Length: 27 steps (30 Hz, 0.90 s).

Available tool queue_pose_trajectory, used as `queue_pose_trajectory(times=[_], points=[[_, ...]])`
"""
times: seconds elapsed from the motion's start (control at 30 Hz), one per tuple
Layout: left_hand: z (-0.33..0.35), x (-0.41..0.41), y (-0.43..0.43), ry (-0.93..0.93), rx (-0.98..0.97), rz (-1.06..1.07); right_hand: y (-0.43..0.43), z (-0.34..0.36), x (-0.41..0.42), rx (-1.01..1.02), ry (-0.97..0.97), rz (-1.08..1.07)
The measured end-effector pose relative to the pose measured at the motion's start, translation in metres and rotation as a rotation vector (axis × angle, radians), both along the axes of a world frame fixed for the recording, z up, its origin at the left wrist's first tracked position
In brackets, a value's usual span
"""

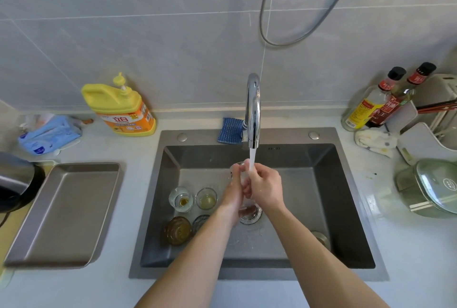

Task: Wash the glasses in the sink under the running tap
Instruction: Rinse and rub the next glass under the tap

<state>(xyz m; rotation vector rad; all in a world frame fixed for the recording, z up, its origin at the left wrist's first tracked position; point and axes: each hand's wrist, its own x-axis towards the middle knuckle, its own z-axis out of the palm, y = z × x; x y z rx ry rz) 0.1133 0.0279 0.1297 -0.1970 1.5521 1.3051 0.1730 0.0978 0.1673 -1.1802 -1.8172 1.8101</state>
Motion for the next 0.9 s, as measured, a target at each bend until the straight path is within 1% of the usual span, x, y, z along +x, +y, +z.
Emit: queue_pose_trajectory(times=[0.07, 0.1, 0.13, 0.17, 0.23, 0.27, 0.3, 0.4, 0.53, 0.63, 0.7, 0.8, 0.9], points=[[-0.002, -0.001, -0.003, -0.111, 0.011, 0.046, 0.006, -0.006, 0.004, 0.226, -0.061, 0.046], [0.002, -0.002, -0.007, -0.150, 0.028, 0.034, 0.010, -0.010, 0.007, 0.292, -0.081, 0.084], [0.005, -0.005, -0.011, -0.150, 0.049, 0.006, 0.014, -0.013, 0.012, 0.281, -0.074, 0.132], [0.007, -0.009, -0.014, -0.121, 0.061, -0.043, 0.017, -0.015, 0.017, 0.208, -0.062, 0.183], [0.007, -0.017, -0.016, -0.086, 0.069, -0.111, 0.020, -0.017, 0.024, -0.103, 0.006, 0.228], [0.007, -0.019, -0.016, -0.077, 0.079, -0.145, 0.021, -0.018, 0.026, -0.209, 0.042, 0.238], [0.011, -0.019, -0.015, -0.069, 0.092, -0.171, 0.022, -0.017, 0.026, -0.223, 0.061, 0.251], [0.022, -0.016, -0.012, -0.075, 0.120, -0.191, 0.026, -0.021, 0.023, -0.092, 0.053, 0.254], [0.019, -0.013, -0.011, -0.049, 0.137, -0.131, 0.028, -0.020, 0.022, 0.083, 0.003, 0.183], [0.018, -0.012, -0.014, -0.110, 0.155, -0.019, 0.028, -0.019, 0.020, 0.262, -0.069, 0.200], [0.018, -0.013, -0.016, -0.171, 0.175, 0.028, 0.023, -0.016, 0.019, 0.341, -0.095, 0.245], [0.027, -0.018, -0.016, -0.232, 0.188, 0.021, 0.015, -0.012, 0.019, 0.391, -0.097, 0.305], [0.031, -0.022, -0.012, -0.202, 0.118, 0.026, 0.013, -0.015, 0.024, 0.397, -0.077, 0.347]])
